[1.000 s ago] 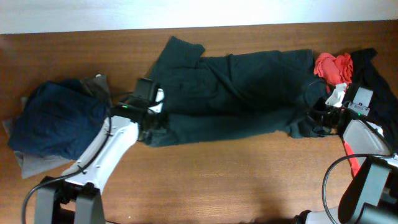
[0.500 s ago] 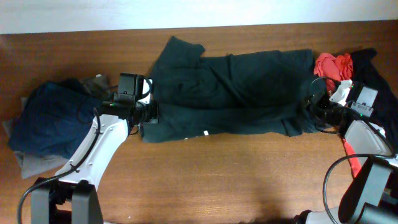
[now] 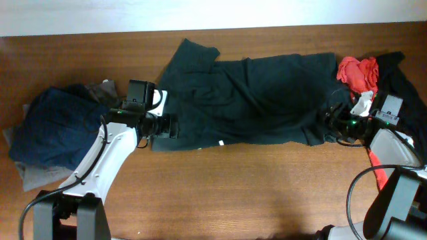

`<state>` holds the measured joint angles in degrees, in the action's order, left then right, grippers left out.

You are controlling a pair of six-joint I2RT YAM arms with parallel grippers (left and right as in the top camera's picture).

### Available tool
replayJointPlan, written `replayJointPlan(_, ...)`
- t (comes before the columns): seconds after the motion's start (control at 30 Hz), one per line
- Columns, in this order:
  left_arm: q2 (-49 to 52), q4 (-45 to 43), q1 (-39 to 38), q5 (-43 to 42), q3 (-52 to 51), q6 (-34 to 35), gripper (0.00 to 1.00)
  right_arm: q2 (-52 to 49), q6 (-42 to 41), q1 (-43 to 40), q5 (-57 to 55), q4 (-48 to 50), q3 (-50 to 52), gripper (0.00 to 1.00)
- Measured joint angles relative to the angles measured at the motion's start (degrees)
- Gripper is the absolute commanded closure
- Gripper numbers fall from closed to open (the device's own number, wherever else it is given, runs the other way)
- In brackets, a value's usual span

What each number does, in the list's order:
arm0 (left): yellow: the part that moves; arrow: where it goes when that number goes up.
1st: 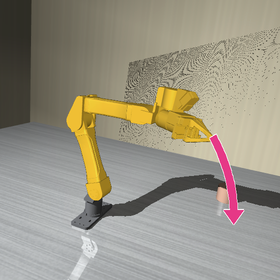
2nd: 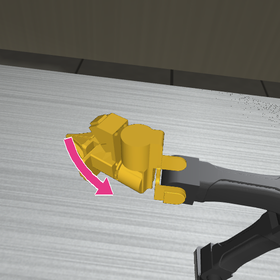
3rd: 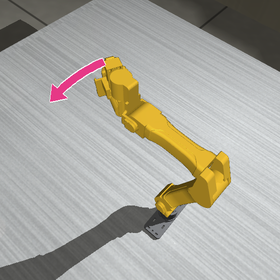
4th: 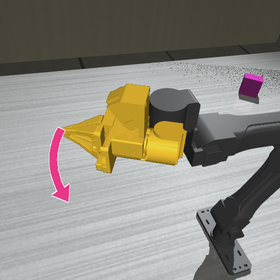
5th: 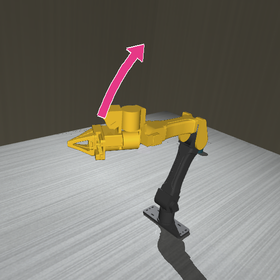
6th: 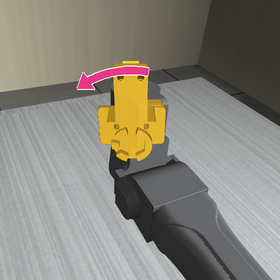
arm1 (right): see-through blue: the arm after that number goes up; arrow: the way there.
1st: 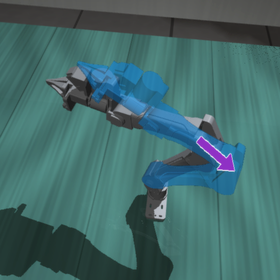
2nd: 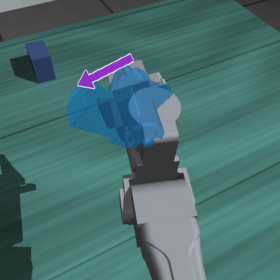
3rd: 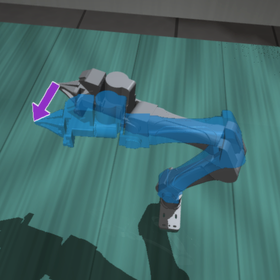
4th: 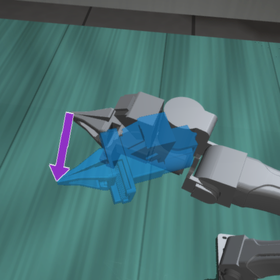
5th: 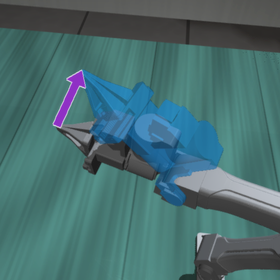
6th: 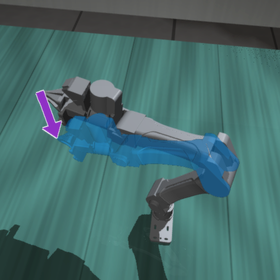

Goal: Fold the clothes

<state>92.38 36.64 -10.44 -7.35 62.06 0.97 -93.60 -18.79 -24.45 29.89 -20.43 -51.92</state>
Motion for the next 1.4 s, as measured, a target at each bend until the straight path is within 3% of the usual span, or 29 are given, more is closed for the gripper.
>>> replayJointPlan(0.33,0.0,9.1,-0.1,0.8,0.0,2.5,0.11,0.0,2.5,0.0,0.0,-5.3,0.0,0.35)
replayJointPlan(0.43,0.3,7.9,-0.1,1.8,0.0,3.3,0.20,0.0,2.6,0.0,0.0,-6.1,0.0,0.35)
replayJointPlan(0.67,6.4,4.6,-0.1,3.2,0.0,4.1,0.99,0.0,5.4,0.0,0.0,-8.2,0.0,0.31)
replayJointPlan(0.97,8.5,8.4,4.2,6.8,0.0,7.6,1.00,0.0,7.2,-0.7,0.0,-10.2,0.0,0.32)
replayJointPlan(1.17,8.5,8.4,10.8,6.8,0.0,9.6,1.00,0.0,8.9,-0.7,1.8,-15.1,0.0,0.47)
replayJointPlan(1.27,8.5,8.2,11.5,6.8,0.0,9.8,1.00,0.0,9.9,0.1,2.6,-17.2,0.0,0.48)
replayJointPlan(1.4,8.5,8.1,11.5,6.8,0.0,10.1,1.00,0.0,11.7,3.0,2.8,-18.2,0.0,0.62)
